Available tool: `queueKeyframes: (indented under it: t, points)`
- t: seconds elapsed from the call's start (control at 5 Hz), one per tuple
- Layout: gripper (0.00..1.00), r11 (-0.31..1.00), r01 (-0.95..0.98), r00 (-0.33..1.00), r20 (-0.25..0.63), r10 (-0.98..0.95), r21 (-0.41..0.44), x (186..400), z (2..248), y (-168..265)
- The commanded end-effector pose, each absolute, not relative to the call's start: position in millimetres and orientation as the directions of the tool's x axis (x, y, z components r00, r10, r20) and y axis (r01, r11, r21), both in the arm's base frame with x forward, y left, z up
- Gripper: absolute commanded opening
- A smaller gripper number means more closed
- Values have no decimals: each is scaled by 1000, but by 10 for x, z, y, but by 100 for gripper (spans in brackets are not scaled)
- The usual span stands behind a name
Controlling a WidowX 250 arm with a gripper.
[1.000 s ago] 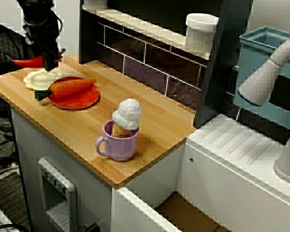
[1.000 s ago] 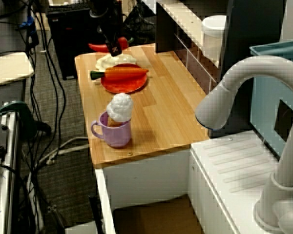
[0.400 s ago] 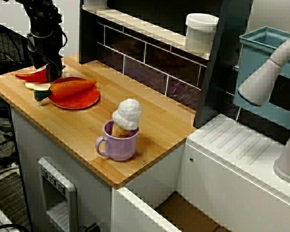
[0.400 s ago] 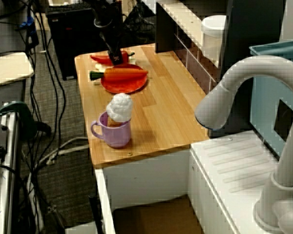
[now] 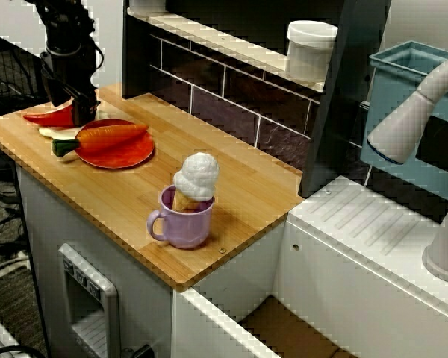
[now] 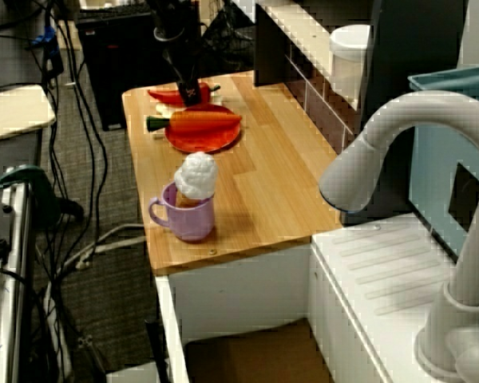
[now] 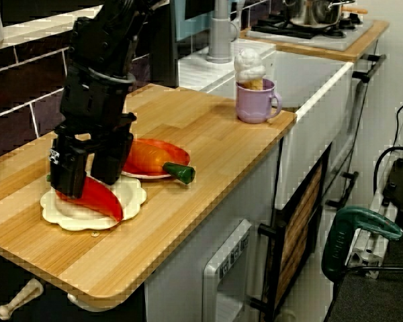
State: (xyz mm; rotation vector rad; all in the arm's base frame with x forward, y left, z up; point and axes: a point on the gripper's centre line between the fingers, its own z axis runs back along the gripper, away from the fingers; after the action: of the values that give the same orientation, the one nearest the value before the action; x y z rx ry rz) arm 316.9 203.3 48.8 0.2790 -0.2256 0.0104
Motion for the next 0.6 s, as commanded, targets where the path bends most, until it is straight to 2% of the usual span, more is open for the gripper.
queueKeyframes:
  t: [0.0,0.4]
  points:
    - [100,967,-42,966,256,-25,253,3246,732,2101]
    - [100,968,24,960,264,-92,251,3221,851,2057]
